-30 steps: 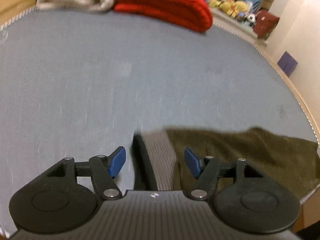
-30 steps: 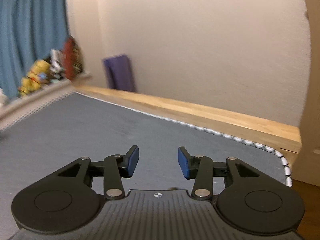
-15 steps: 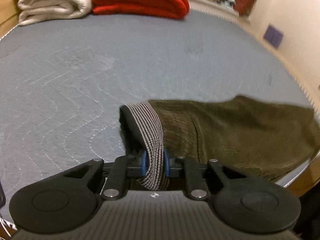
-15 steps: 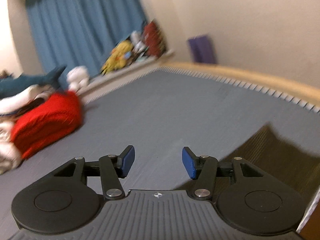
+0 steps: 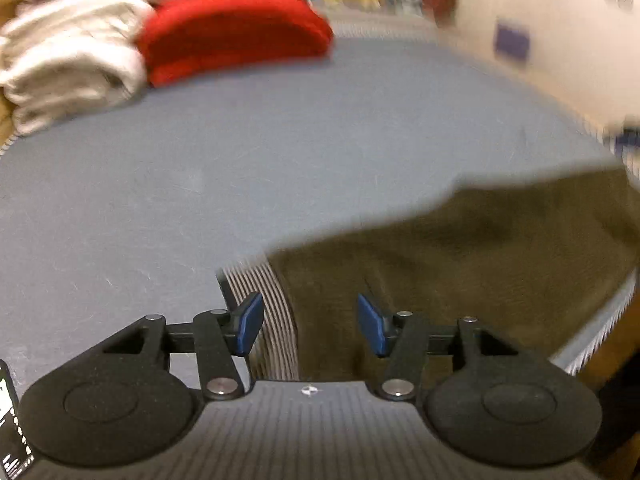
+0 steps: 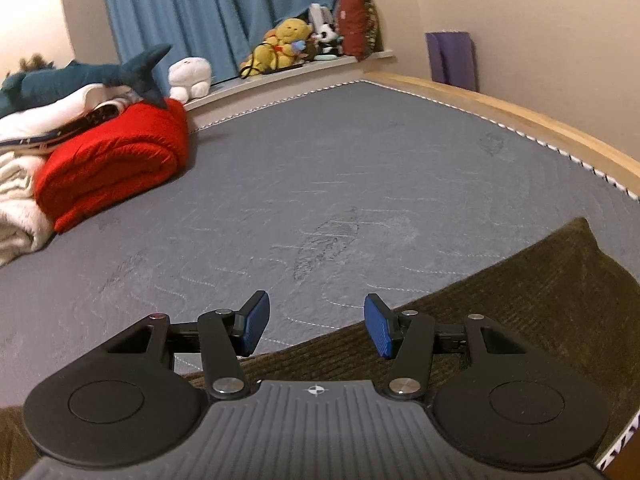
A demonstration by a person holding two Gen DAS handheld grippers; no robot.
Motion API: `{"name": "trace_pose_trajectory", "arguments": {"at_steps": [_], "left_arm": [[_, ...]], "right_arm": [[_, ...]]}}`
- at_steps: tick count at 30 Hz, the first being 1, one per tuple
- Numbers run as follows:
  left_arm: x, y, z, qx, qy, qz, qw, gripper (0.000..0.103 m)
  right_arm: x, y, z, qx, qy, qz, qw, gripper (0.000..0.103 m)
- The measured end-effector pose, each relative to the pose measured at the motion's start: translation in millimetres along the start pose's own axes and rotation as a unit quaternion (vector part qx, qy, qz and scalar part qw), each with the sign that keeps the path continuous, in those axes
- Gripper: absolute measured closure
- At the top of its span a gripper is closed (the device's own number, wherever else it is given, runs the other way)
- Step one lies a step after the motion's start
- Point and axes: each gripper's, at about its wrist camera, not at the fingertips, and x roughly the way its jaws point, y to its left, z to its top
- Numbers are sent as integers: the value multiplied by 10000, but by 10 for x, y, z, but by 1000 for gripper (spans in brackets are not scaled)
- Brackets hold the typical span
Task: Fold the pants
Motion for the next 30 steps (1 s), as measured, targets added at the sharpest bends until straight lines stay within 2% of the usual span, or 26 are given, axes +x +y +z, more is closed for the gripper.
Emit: {"name": "trace_pose_trajectory", "arguments": {"at_steps": [1,2,3,5,7,9,12,13,14,16,17,19,22,26,30], "left_arm": [[175,-35,-75,219,564,150,9981,49],[284,-116,-164,706,845,468,9928,45],[290,-147,-201,878,855,557,9909,45],[201,-115,-120,550,683,529,9947,46],[6,-135,-21,471,156,592,9970,47],[-97,-144,119,300,-255,500,9980,47],[-60,-194,294,-44,-503,177,9986,65],[35,-189,314,-92,-363,102,9992,72],[193,-178,302,-104,21,169,9998,80],[552,-177,234,28,764,533,9956,95],[574,-197,216,99,743,557,9956,95],[481,-207,265,-96,593,576,9965,94],[259,-313,366,-233,-52,486,9985,90],[225,-507,562,-612,-540,108,9966,87],[310,-998,819,-555,-834,-319,9945,87]], "right_arm": [[-4,5,-2,-41,-5,8,10000,47],[-6,8,-8,-56,-11,16,10000,46],[-11,-1,-8,-49,-14,30,10000,46],[-32,-25,-11,-10,-3,74,10000,45],[-44,-41,-13,-16,-1,100,9999,44],[-49,-44,-13,-59,-5,118,9999,43],[-27,-34,-13,-198,-28,73,9998,42],[-15,-33,-22,-228,-24,44,9997,41],[-1,-41,-26,-236,-13,24,9997,41],[23,-66,-33,-196,24,-4,9998,41],[31,-86,-37,-162,42,-9,9999,41],[30,-136,-28,-53,70,17,10000,41],[1,-225,-1,88,54,64,9999,40],[-33,-334,15,132,-36,-24,9999,39],[-47,-524,-5,277,-50,-212,9994,39]]}}
